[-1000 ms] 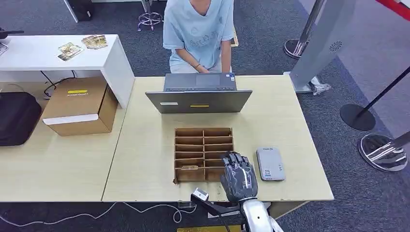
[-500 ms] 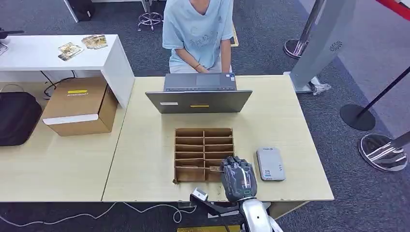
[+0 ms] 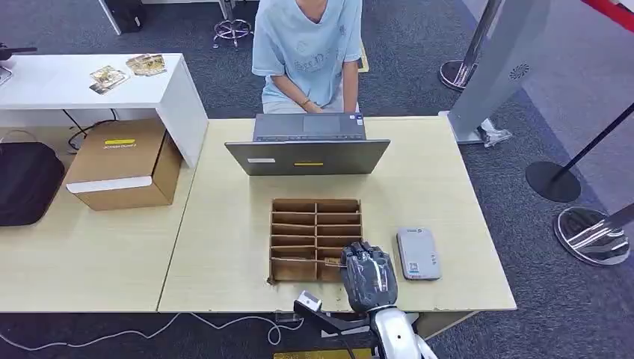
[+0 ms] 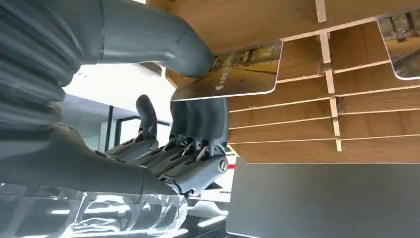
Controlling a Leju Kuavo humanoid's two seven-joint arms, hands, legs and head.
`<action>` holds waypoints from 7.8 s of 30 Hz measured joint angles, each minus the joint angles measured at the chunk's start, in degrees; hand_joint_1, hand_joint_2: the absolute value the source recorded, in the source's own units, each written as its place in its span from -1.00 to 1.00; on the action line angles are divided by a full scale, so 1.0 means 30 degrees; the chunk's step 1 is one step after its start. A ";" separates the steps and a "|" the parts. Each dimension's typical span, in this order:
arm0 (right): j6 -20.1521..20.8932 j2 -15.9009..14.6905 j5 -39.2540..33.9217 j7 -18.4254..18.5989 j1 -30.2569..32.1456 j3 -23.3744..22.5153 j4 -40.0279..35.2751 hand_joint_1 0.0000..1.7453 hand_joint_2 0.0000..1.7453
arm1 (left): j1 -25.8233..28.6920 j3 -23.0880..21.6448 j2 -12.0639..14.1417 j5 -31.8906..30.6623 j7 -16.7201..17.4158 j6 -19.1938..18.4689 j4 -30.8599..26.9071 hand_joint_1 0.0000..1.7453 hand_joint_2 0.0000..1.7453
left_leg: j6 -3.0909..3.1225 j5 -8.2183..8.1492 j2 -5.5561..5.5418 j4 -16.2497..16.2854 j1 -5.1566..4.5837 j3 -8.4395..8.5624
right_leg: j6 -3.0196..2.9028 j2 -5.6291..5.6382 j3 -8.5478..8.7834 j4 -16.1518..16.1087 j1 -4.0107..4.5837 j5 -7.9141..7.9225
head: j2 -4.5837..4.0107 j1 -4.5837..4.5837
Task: Pass the card to the sensor for recognition and then transmit it.
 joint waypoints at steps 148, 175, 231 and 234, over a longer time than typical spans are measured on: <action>-0.6499 0.1574 0.0015 0.0038 -1.4842 -0.0568 0.8512 1.00 1.00 | -0.0043 -0.0357 0.0576 -0.0729 -0.0597 0.0605 0.0000 -1.00 -1.00 | -0.0026 0.0048 0.0011 0.0004 0.0003 0.0011 | -0.0040 0.0017 -0.0005 0.0027 0.0003 0.0045 | 0.0000 0.0000; -0.5479 0.1137 -0.0619 0.0831 -1.9168 0.0139 1.5569 1.00 1.00 | -0.0310 -0.0357 0.0663 -0.0321 -0.0576 0.0787 0.0000 -1.00 -1.00 | -0.0029 0.0050 0.0010 0.0013 0.0003 0.0008 | -0.0036 0.0018 -0.0009 0.0028 0.0003 0.0050 | 0.0000 0.0000; -0.6542 -0.6302 -0.1746 -0.0963 -0.9463 -0.3729 0.0306 -1.00 1.00 | -0.0082 -0.0350 0.0379 0.0999 -0.0408 -0.0474 0.0000 -1.00 -1.00 | -0.0001 0.0025 -0.0123 0.0029 0.0007 -0.0029 | -0.0011 -0.0113 0.0022 0.0003 0.0009 0.0028 | 0.0000 0.0007; -0.6542 -0.4857 -0.9115 -1.0381 -0.6300 -0.7919 -0.2371 -1.00 1.00 | -0.0047 -0.0306 0.0277 0.1246 -0.0627 -0.0670 0.0000 -1.00 -1.00 | 0.0013 -0.0009 -0.0093 0.0028 0.0010 -0.0008 | -0.0011 -0.0091 0.0008 -0.0021 0.0005 0.0011 | 0.0000 -0.0036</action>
